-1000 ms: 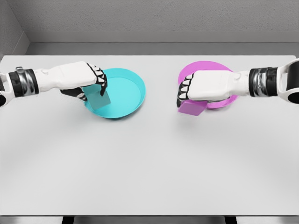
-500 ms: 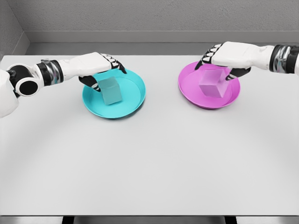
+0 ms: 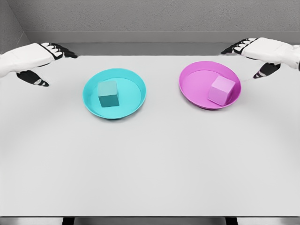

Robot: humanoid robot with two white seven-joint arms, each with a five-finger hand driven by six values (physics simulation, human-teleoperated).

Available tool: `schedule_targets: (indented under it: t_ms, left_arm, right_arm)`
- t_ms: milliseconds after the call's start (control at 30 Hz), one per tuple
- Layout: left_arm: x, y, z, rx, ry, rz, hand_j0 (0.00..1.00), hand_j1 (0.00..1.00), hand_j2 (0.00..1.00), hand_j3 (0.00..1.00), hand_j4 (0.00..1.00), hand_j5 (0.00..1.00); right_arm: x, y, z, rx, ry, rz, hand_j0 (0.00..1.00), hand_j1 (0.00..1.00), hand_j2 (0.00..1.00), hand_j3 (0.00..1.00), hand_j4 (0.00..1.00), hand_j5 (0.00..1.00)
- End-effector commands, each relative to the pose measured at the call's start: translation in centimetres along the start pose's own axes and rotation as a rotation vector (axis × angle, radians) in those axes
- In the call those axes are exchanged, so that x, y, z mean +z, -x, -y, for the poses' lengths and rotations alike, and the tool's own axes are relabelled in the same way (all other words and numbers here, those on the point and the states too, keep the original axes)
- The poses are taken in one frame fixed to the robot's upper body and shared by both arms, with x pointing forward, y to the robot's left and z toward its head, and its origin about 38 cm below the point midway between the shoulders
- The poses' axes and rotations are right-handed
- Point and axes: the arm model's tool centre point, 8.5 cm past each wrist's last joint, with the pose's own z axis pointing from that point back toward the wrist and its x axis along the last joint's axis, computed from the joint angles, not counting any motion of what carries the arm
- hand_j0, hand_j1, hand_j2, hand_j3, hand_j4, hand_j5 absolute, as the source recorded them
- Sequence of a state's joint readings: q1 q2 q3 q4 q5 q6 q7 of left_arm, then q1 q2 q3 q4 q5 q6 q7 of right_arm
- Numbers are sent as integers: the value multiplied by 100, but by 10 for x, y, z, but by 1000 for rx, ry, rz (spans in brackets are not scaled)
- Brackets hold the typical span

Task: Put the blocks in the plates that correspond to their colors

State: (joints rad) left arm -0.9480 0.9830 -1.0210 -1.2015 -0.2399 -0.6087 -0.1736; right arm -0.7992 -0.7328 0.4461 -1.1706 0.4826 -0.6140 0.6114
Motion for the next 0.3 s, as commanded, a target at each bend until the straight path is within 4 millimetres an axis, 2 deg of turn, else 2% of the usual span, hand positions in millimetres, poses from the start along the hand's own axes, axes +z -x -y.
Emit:
schedule_targets:
  t_ms: [0,100,267]
  left_arm:
    - [23,14,0,2,6,-51,100,100,100,100,100,100]
    - [20,11,9,18,17,-42,100,100,100,100,100,100]
    - [18,10,10,21,16,-39,100,100,100,100,100,100]
  right_arm:
    - [14,13,7,-17,35,-43,100,100,100,100,100,100]
    - [15,19,0,-23,18,-65,100,100,100,100,100,100]
    - [16,19,-1,-21,14,-68,100,100,100,100,100,100]
